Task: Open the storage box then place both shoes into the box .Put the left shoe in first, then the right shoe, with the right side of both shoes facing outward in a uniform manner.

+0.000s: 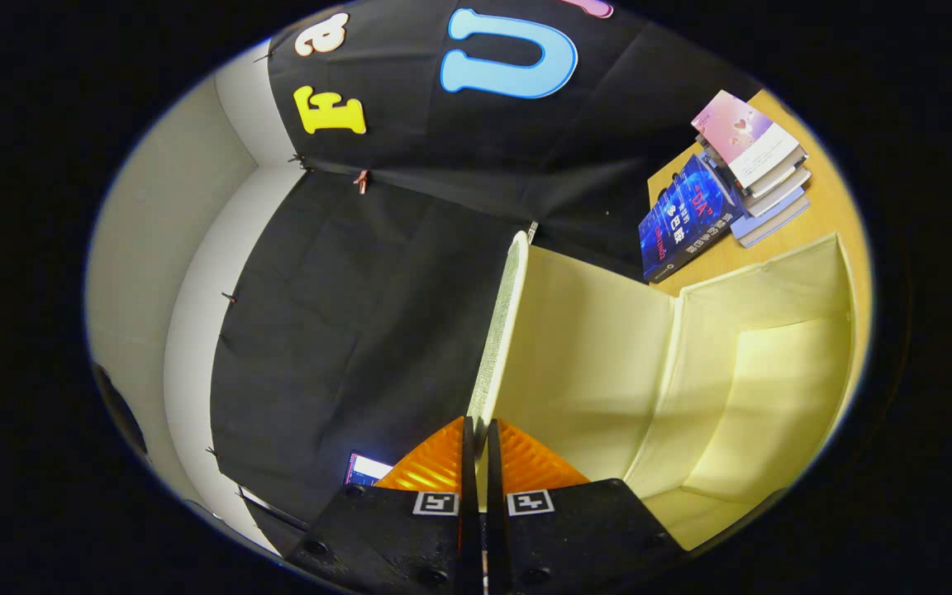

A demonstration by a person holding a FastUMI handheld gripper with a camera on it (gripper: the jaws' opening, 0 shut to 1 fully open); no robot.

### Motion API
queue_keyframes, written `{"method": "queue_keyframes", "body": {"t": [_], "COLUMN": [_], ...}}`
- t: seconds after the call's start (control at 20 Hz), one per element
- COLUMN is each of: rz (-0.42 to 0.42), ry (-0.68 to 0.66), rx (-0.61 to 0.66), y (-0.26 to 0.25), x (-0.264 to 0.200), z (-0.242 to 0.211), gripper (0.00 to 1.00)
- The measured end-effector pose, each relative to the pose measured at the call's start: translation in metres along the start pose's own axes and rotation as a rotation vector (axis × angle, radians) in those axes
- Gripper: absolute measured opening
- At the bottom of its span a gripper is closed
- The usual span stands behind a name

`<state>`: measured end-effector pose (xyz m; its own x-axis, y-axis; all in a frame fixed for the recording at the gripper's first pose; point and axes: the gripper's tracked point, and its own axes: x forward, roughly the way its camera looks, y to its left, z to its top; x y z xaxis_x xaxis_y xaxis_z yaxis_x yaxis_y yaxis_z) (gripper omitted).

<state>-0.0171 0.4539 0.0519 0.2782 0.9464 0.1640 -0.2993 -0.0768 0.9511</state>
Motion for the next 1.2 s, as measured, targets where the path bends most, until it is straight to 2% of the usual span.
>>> {"method": "queue_keyframes", "body": {"t": [0.15,0.2,0.35,0.5,0.55,0.85,1.2], "rz": [-0.044,-0.055,-0.08,-0.081,-0.083,-0.174,-0.384], "ry": [0.051,0.074,0.112,0.123,0.122,0.082,0.003], "rx": [-0.015,-0.021,-0.044,-0.062,-0.07,-0.172,-0.381], "y": [-0.01,-0.015,-0.02,-0.019,-0.019,-0.031,-0.059], "x": [0.024,0.028,0.033,0.031,0.027,-0.019,-0.12], "z": [-0.02,-0.027,-0.042,-0.048,-0.046,-0.024,0.005], "gripper": [0.11,0.17,0.46,0.86,0.95,0.96,0.97]}}
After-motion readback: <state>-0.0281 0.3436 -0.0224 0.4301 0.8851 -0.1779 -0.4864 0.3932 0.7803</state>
